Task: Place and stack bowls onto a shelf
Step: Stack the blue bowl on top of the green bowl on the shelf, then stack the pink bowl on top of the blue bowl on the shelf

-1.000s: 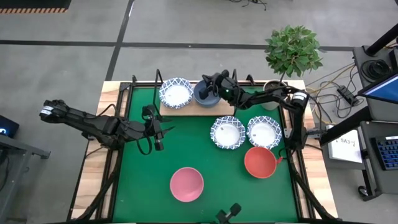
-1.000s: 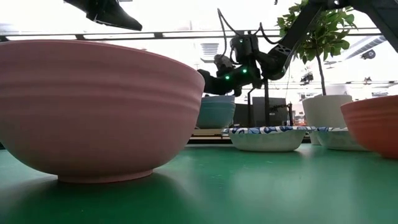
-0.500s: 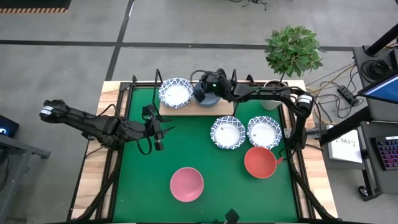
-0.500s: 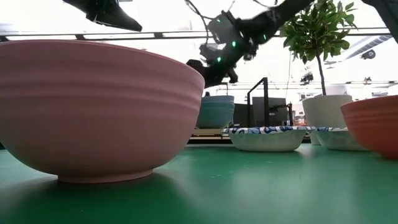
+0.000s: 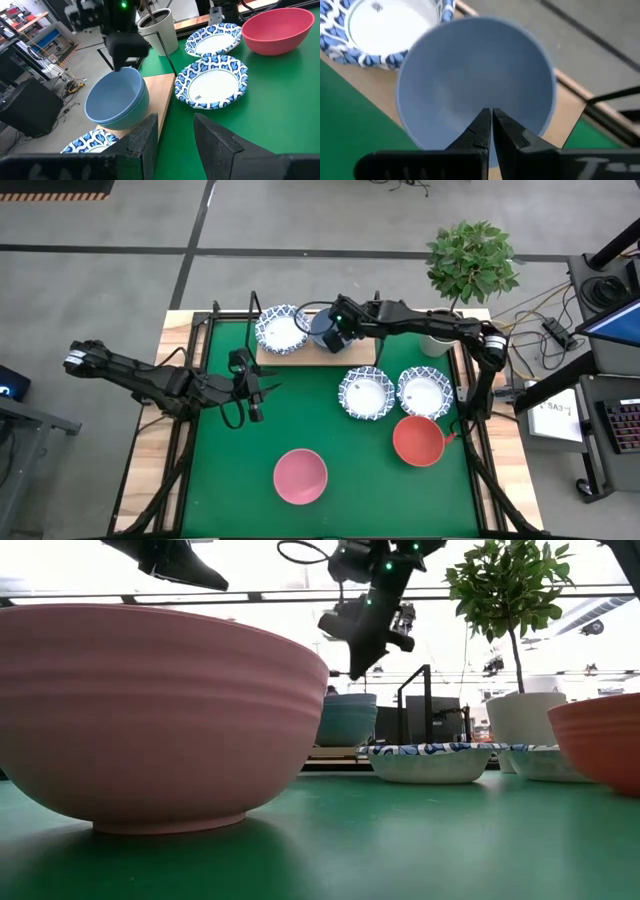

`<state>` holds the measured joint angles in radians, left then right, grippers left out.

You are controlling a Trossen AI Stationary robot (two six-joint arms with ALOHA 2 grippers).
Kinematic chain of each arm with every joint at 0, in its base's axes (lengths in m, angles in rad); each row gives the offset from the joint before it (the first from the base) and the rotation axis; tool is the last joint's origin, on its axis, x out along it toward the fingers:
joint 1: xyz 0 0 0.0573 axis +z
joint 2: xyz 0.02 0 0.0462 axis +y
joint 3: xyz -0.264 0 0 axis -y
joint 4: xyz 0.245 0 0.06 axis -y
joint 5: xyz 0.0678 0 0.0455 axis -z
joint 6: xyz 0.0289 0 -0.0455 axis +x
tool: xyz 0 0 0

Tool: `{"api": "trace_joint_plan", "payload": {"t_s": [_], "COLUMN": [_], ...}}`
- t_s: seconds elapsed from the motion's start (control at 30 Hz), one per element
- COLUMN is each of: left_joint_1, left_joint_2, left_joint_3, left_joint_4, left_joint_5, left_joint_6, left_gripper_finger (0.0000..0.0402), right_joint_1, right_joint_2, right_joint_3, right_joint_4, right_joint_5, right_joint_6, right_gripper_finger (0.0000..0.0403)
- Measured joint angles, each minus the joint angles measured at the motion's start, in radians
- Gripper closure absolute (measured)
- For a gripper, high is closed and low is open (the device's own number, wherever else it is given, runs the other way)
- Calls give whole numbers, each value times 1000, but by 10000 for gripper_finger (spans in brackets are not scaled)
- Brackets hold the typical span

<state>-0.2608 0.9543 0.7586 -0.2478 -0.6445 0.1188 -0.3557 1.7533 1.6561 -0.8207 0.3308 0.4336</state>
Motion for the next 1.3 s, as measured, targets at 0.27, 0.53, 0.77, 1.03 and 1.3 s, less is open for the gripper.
{"api": "trace_joint_plan", "payload": {"t_s": [0.27,0.53,0.77,1.03,1.3], "left_joint_1": [0,0,0,0,0], "left_joint_2": [0,0,0,0,0], "left_joint_3": [0,0,0,0,0], "left_joint_4": [0,0,0,0,2], "left_joint_5": [0,0,0,0,0], "left_joint_6": [0,0,0,0,0], "left_gripper_finger": [293,293,293,293,293], "right_joint_1": [0,4,20,47,160], "right_joint_2": [5,2,41,26,-50], "right_joint_3": [-55,-55,-59,-59,-68], "right_joint_4": [-15,-12,-7,1,4], "right_joint_5": [-20,-16,8,99,117], "right_joint_6": [46,56,66,64,-14], "right_gripper_finger": [394,394,394,394,394]}}
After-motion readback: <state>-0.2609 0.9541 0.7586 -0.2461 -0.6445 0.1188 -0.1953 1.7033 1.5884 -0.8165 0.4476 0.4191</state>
